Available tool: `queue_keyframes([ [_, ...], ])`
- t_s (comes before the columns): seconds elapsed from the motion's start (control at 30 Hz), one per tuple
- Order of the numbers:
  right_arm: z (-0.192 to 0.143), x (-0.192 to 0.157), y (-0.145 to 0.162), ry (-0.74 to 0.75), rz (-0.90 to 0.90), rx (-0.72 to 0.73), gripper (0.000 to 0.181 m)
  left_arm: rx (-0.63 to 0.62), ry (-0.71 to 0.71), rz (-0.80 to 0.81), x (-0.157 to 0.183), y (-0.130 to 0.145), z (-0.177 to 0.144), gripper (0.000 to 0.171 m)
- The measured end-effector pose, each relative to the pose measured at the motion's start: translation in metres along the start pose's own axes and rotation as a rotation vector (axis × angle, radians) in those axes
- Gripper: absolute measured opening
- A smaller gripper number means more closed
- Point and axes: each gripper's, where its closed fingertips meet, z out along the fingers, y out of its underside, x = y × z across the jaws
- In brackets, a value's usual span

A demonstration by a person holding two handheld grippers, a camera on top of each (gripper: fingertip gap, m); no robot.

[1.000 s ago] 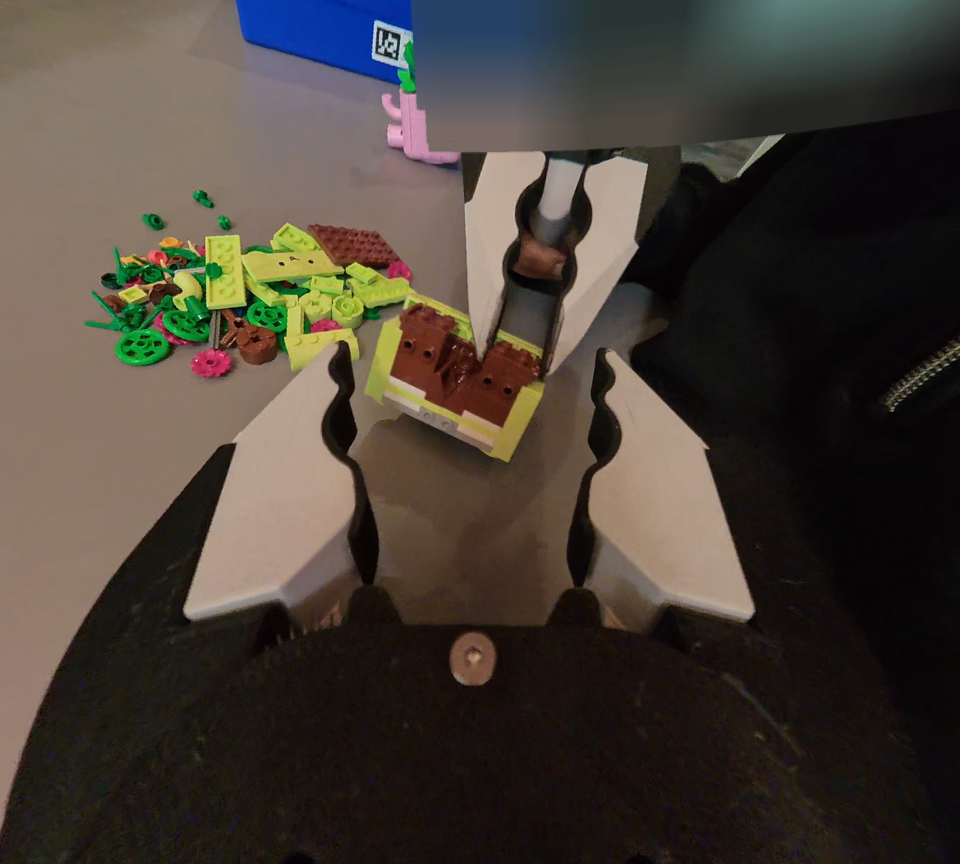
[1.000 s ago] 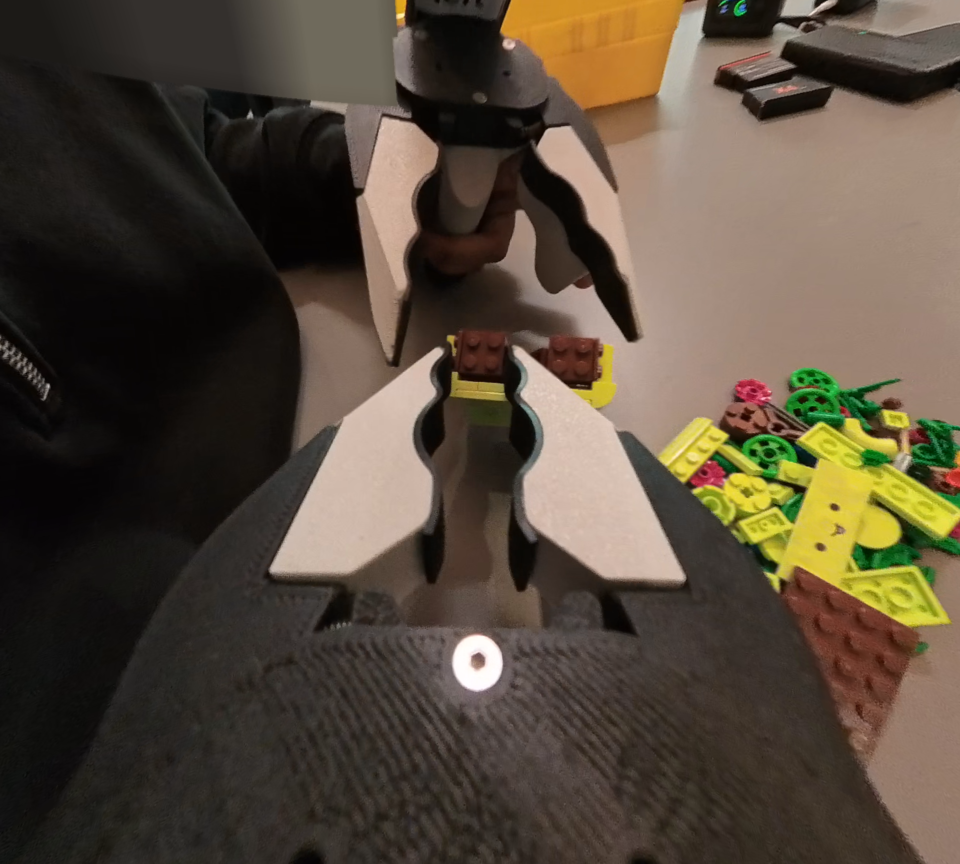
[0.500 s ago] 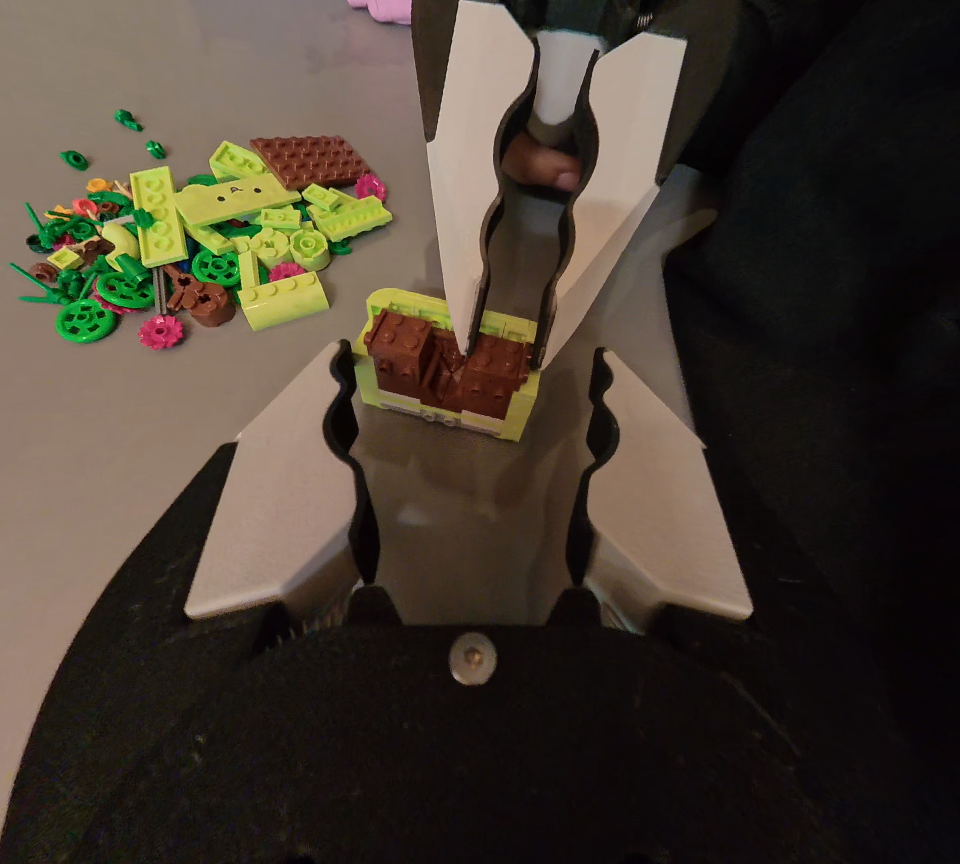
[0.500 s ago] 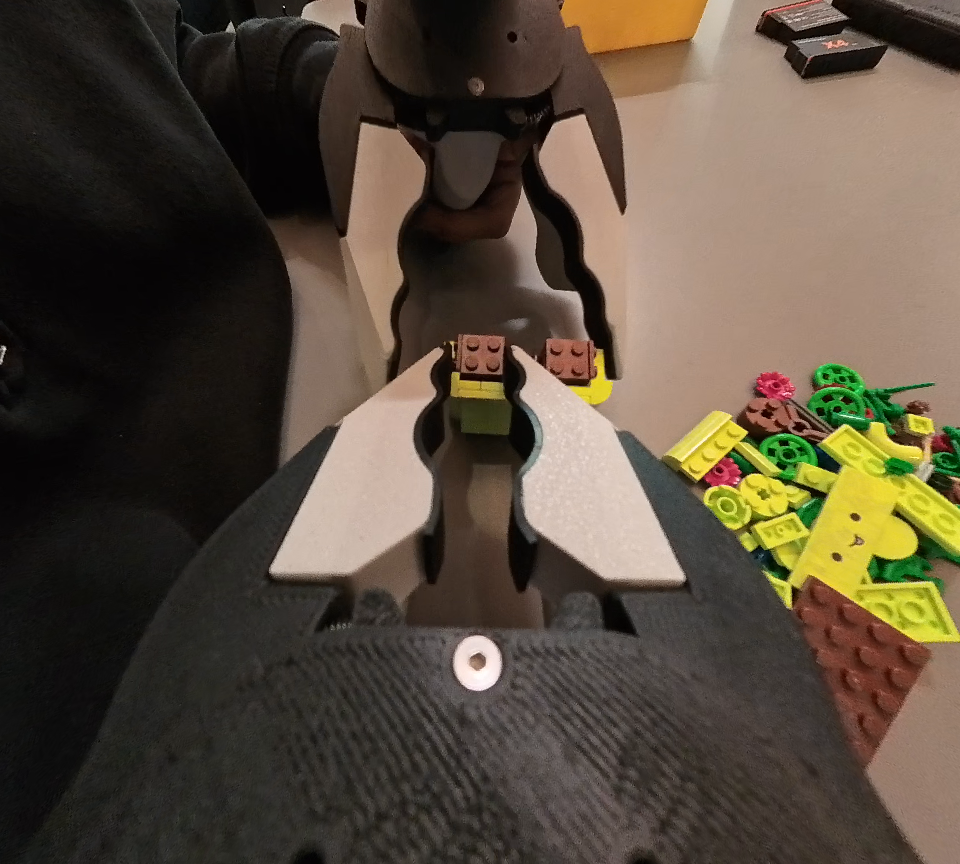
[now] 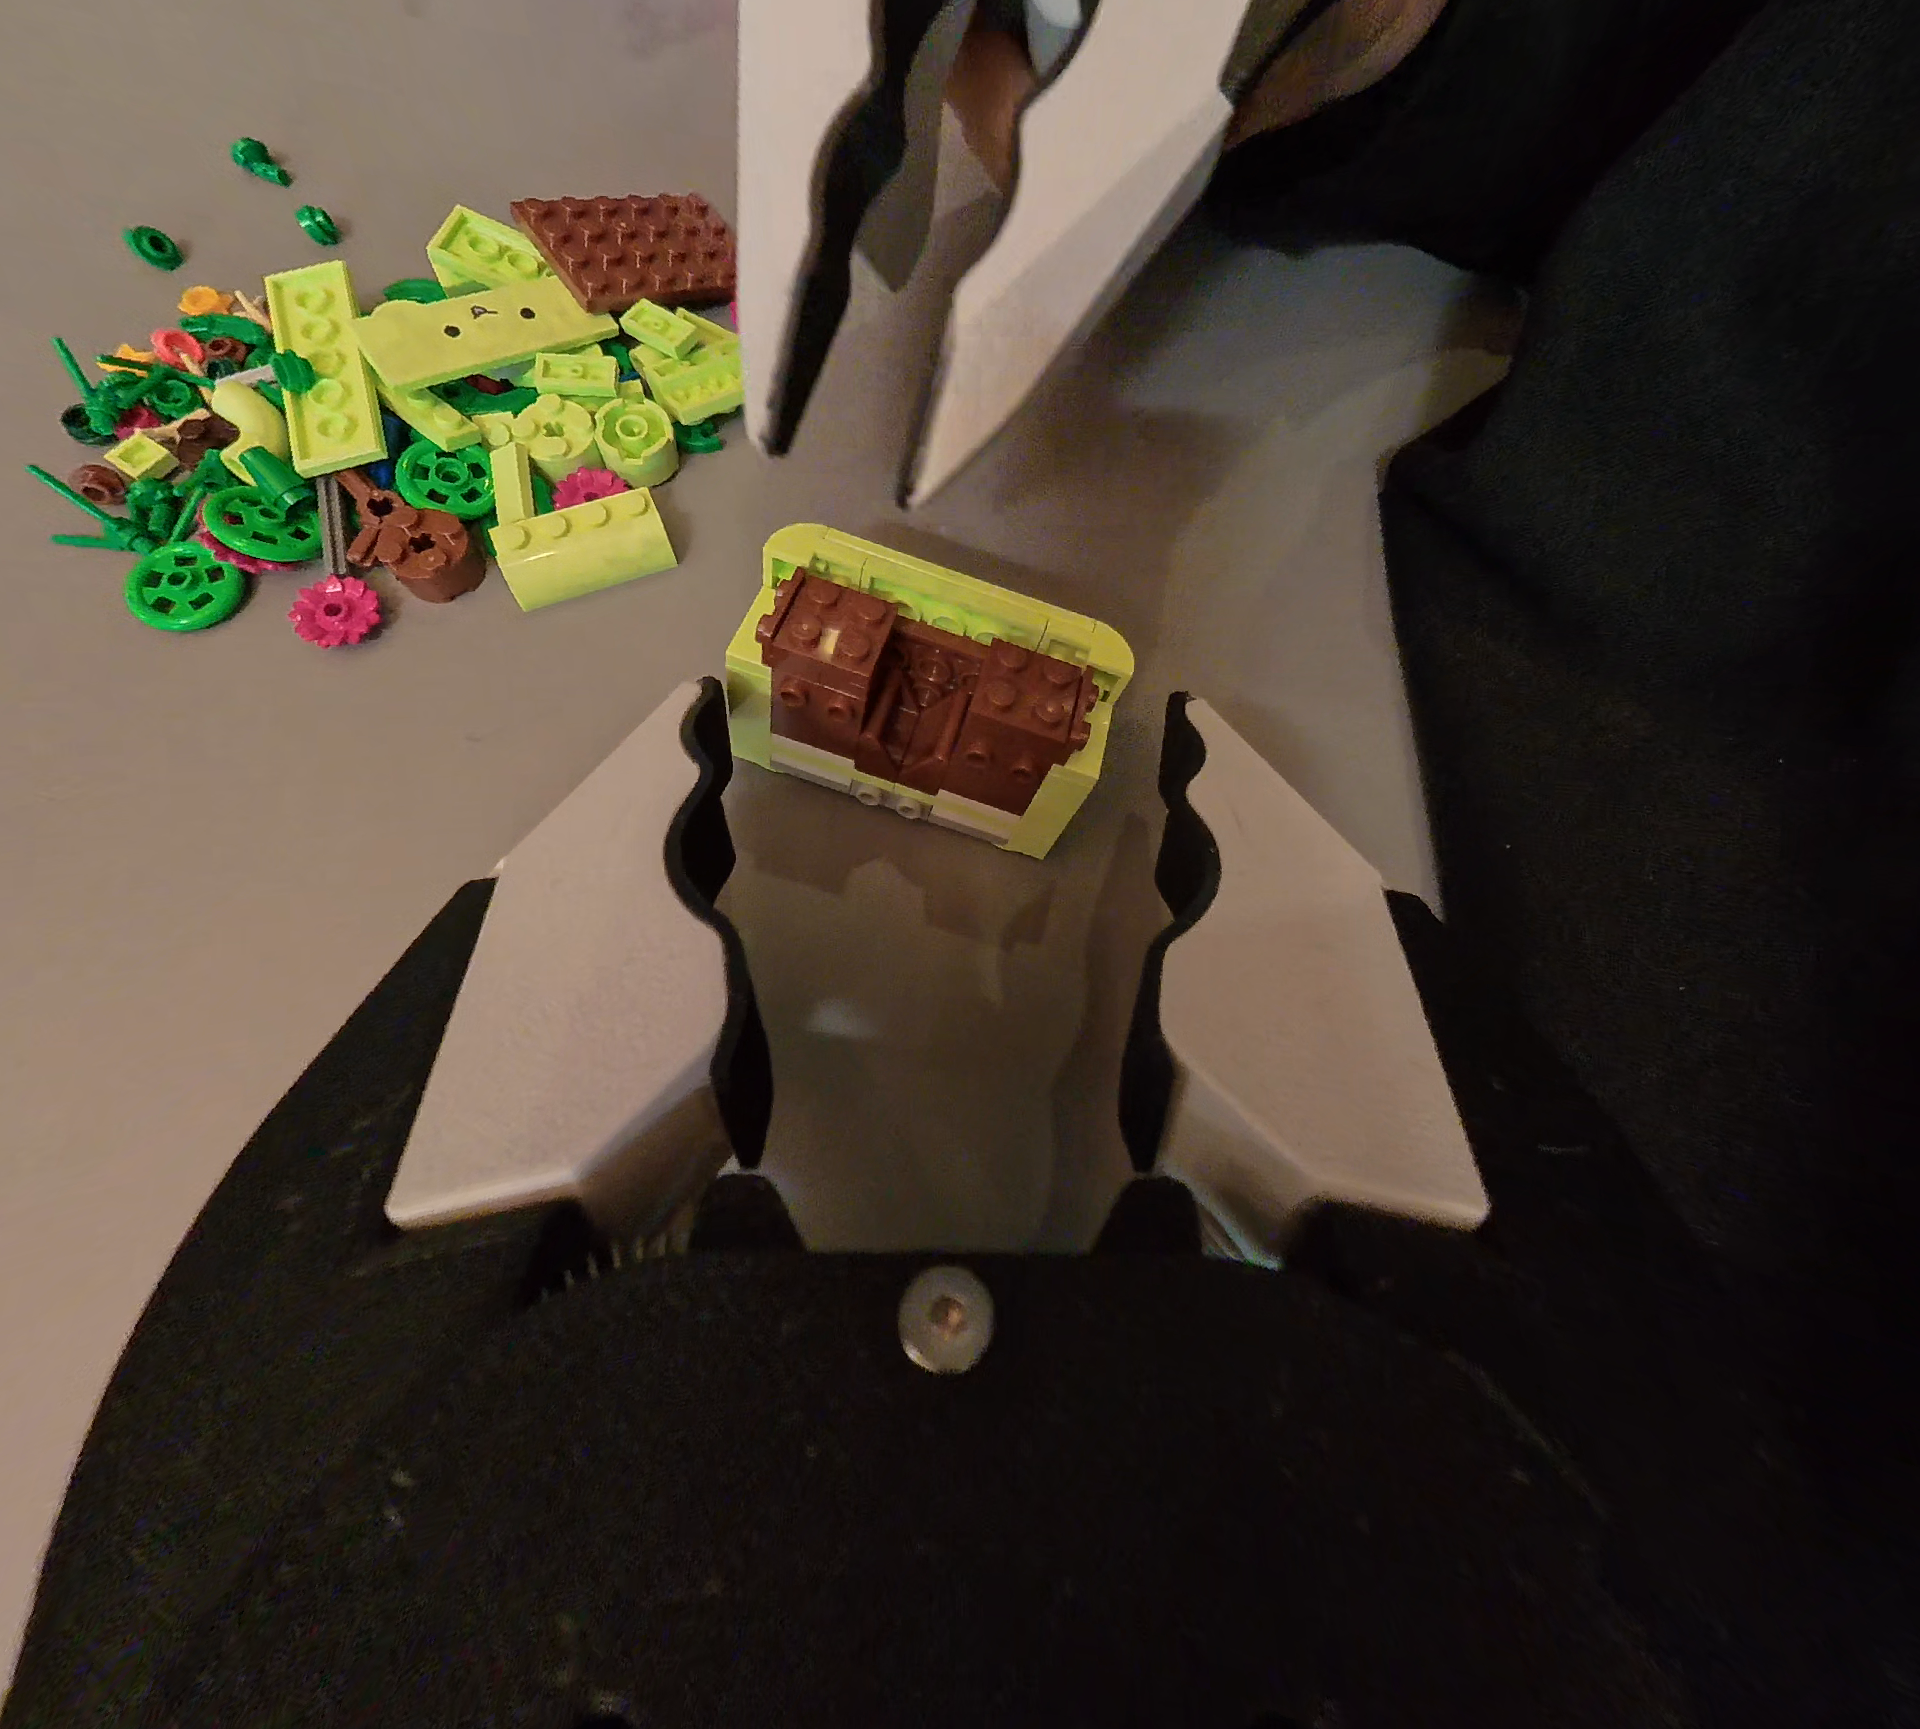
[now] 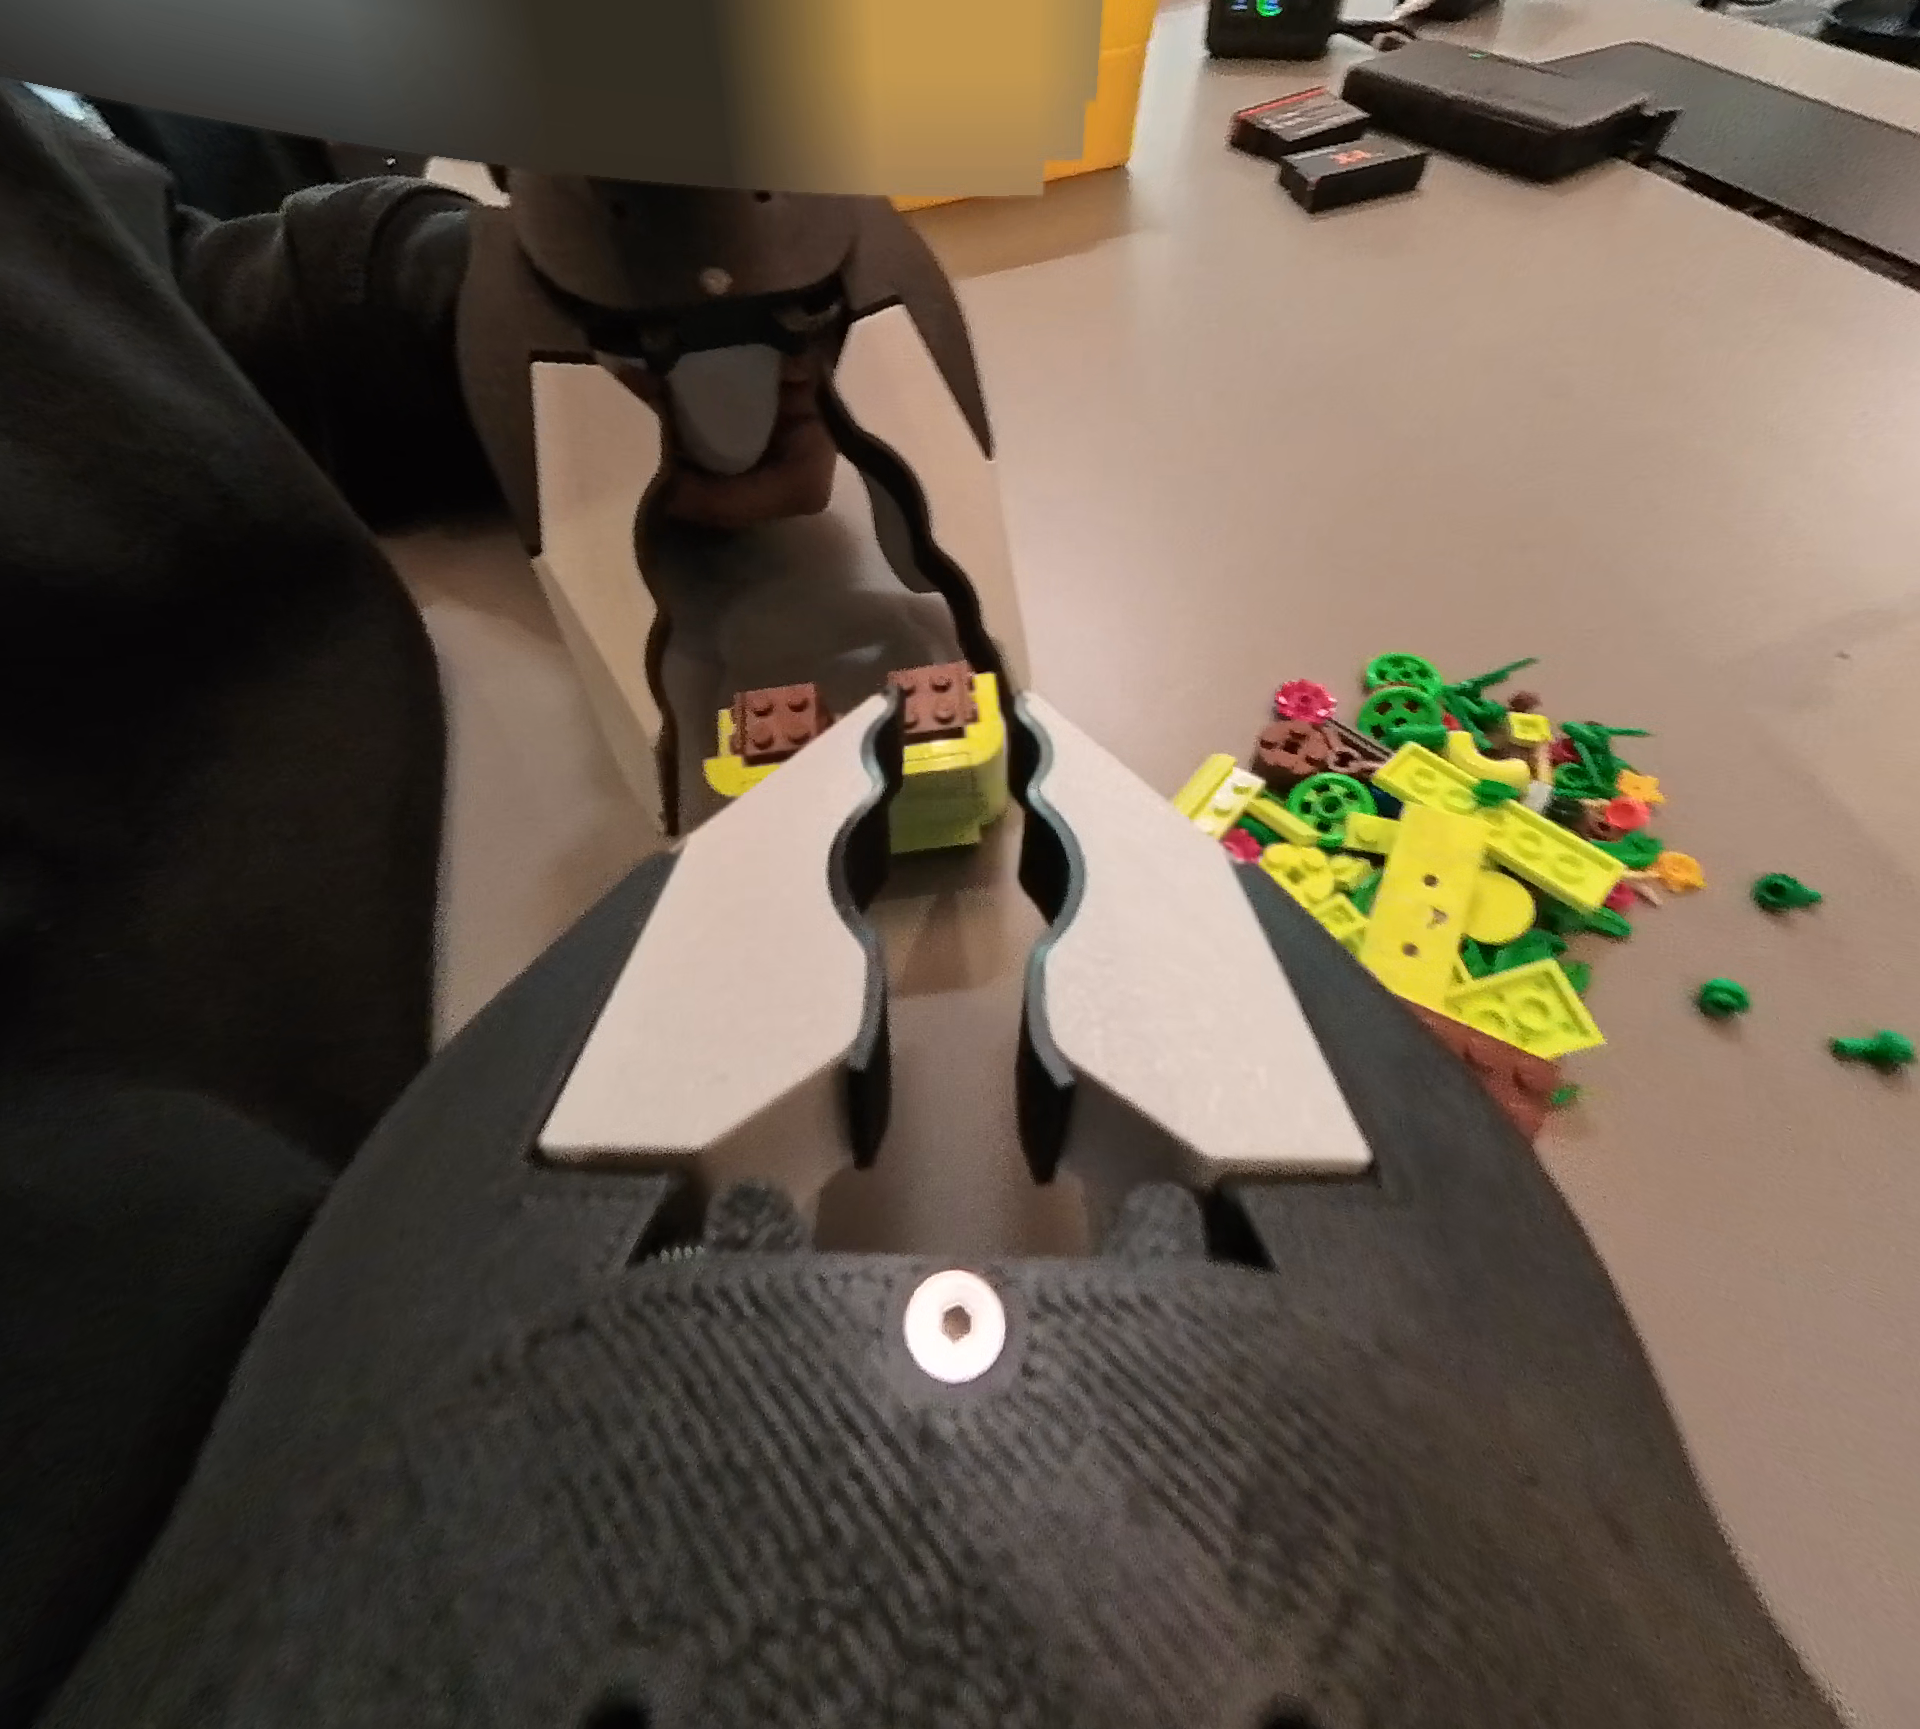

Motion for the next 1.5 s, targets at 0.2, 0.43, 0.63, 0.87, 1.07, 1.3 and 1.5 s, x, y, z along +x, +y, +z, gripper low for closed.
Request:
queue_keyframes([
  [0.2, -0.005, 0.011, 0.0, 0.02, 0.074, 0.019, 0.019, 0.013, -0.001, 0.0, 0.0, -0.001, -0.001, 0.081],
  [0.43, -0.004, 0.012, 0.002, 0.016, 0.103, 0.006, 0.019, 0.008, -0.024, 0.008, -0.002, -0.001, 0.0, 0.082],
  [0.63, -0.004, 0.013, 0.003, 0.011, 0.128, 0.002, 0.022, 0.001, -0.025, 0.012, -0.002, 0.0, 0.0, 0.081],
  [0.87, -0.004, 0.014, 0.004, 0.01, 0.142, -0.001, 0.023, 0.053, -0.013, 0.0, -0.002, -0.006, -0.005, 0.081],
  [1.07, -0.005, 0.014, 0.004, 0.012, 0.154, -0.002, 0.023, 0.088, -0.001, -0.023, -0.003, -0.009, -0.009, 0.082],
  [1.3, -0.006, 0.021, 0.005, 0.038, 0.195, 0.004, 0.023, 0.108, -0.051, 0.044, -0.006, -0.013, -0.011, 0.084],
  [1.5, -0.012, 0.031, 0.007, 0.076, 0.256, 0.014, 0.026, 0.071, -0.014, 0.07, 0.0, -0.009, -0.006, 0.084],
])
